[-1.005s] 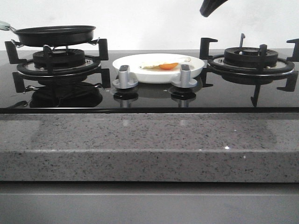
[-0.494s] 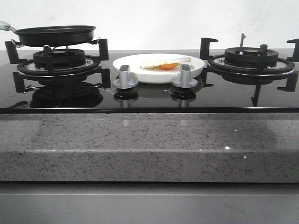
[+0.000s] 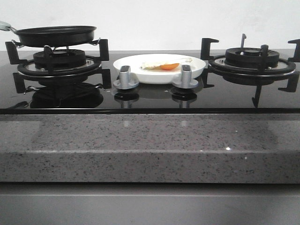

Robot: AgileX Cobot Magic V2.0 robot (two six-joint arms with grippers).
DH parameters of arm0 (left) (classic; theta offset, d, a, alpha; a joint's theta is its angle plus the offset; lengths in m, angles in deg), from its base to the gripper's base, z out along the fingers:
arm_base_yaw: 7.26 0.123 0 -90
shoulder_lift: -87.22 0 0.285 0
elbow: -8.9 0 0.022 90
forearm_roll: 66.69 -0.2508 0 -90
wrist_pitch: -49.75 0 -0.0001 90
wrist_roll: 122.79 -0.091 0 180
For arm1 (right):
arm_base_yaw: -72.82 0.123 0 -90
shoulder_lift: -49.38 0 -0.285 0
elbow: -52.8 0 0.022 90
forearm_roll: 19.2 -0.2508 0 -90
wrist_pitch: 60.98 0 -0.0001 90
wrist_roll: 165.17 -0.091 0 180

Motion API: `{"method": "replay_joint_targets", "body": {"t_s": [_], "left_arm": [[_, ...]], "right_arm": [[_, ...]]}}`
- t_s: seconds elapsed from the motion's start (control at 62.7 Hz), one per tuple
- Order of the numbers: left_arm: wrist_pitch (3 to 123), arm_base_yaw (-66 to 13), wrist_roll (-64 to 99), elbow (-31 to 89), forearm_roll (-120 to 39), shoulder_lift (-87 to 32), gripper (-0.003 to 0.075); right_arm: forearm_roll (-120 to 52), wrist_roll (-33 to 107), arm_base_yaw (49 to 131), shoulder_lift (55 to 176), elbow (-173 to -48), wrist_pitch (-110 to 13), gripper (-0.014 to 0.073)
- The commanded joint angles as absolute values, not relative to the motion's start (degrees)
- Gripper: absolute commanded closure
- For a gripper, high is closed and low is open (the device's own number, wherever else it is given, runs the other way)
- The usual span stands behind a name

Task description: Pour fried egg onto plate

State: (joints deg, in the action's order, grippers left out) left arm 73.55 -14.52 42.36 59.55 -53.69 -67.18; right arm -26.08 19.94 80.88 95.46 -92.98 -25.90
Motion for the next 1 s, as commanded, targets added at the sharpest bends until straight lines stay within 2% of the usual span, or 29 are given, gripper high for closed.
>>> {"method": "replay_joint_targets", "body": {"t_s": [0.0, 0.367, 0.989], "left_arm": [[69.5, -15.0, 43.0, 58.1, -52.9, -66.7, 0.0741], [69.5, -15.0, 43.0, 58.1, -52.9, -66.7, 0.0741], [69.5, -15.0, 43.0, 58.1, -52.9, -66.7, 0.0741]], "right_arm": [[-25.7, 20.6, 80.9, 88.3, -88.3, -32.1, 0.0712], [-25.7, 20.6, 80.9, 65.9, -74.4, -34.0, 0.0712], [-25.9, 20.6, 80.9, 64.7, -74.3, -34.8, 0.0712]]}}
